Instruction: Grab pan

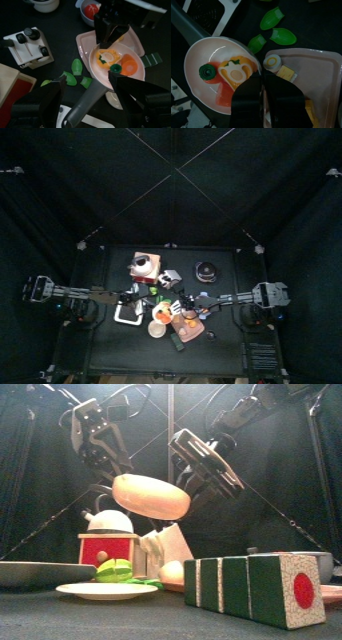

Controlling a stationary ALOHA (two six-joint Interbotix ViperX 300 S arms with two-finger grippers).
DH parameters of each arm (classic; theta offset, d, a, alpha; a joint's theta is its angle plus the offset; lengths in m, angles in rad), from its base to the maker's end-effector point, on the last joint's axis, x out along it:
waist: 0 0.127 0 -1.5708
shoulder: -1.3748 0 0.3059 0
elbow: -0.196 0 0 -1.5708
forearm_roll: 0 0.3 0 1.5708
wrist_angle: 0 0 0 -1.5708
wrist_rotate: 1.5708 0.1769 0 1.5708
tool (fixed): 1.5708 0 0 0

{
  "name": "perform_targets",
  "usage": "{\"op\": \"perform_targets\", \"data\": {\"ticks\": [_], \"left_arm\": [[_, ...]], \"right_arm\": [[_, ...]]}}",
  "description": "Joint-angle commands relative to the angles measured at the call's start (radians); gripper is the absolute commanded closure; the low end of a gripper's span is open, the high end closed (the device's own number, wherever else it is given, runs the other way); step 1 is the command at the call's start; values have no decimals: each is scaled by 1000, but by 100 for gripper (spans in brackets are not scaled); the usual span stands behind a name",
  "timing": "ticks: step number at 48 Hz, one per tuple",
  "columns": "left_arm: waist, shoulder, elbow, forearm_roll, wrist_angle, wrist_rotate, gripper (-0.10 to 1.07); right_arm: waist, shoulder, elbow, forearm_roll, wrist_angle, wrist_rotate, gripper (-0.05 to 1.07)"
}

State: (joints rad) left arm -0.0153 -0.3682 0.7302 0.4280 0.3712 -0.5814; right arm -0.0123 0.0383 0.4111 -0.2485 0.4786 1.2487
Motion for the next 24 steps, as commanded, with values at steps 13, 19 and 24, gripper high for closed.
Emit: {"op": "perform_targets", "data": {"ticks": [13,19,24], "left_arm": [[-3,115,-77,5,67,0,-2],[-3,150,-84,5,89,-2,-1],[-3,167,-87,5,89,-2,1]], "right_arm": [[-3,-6,-40,-3,-2,0,89],[-5,-6,-40,0,-2,0,89],[-6,-5,-40,0,-2,0,89]]}}
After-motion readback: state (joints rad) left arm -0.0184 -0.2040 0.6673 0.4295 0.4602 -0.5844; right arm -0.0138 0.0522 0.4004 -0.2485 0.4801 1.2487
